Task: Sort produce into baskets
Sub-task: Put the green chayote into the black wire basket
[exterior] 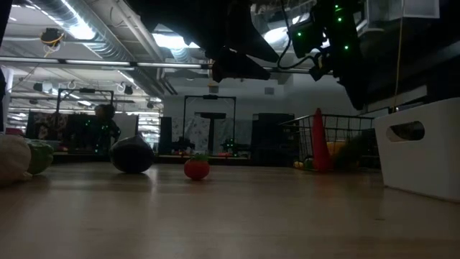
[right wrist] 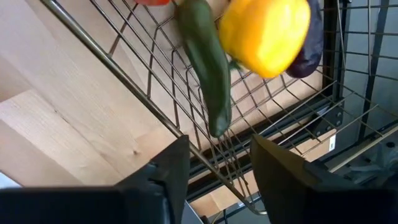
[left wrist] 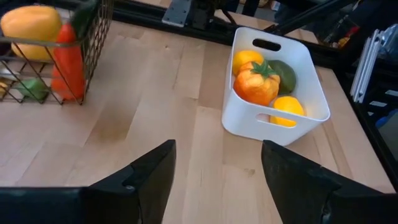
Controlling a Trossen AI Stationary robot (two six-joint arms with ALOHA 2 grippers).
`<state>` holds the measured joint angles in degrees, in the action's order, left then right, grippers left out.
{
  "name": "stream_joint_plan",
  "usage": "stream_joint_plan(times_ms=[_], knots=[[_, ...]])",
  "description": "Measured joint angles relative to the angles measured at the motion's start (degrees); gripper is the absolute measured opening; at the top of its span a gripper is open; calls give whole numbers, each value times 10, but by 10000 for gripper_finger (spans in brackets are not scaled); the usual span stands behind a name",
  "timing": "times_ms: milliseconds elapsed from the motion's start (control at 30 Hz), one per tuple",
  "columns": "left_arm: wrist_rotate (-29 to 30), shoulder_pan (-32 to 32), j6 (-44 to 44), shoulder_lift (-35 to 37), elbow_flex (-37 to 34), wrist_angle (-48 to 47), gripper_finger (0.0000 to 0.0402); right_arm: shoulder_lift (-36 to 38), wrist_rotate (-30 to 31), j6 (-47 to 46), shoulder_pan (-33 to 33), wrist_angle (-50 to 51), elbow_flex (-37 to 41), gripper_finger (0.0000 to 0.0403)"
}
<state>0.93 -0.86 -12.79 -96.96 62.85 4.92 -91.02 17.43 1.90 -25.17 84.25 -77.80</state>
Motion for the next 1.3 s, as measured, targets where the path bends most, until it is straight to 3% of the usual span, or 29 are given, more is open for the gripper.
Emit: stream_joint_plan(times_ms=[233,567,800,933,1167,1300], knots=[[0,14,12,51,0,-64,233,0,-1,-1,0,-2,0,192],[0,38,26,153,0,-319,233,0,-1,-1,0,-3,0,193],[-1,36,-8,182,0,-494,233,0,-1,-1,0,-3,0,193],[-3,21,-135,181,0,-598,233,0,-1,-1,0,-3,0,193],[-5,-26,-465,179,0,-765,233,0,-2,-1,0,-3,0,193],[-6,-69,-601,179,-9,-791,233,0,-2,-1,0,-3,0,193]])
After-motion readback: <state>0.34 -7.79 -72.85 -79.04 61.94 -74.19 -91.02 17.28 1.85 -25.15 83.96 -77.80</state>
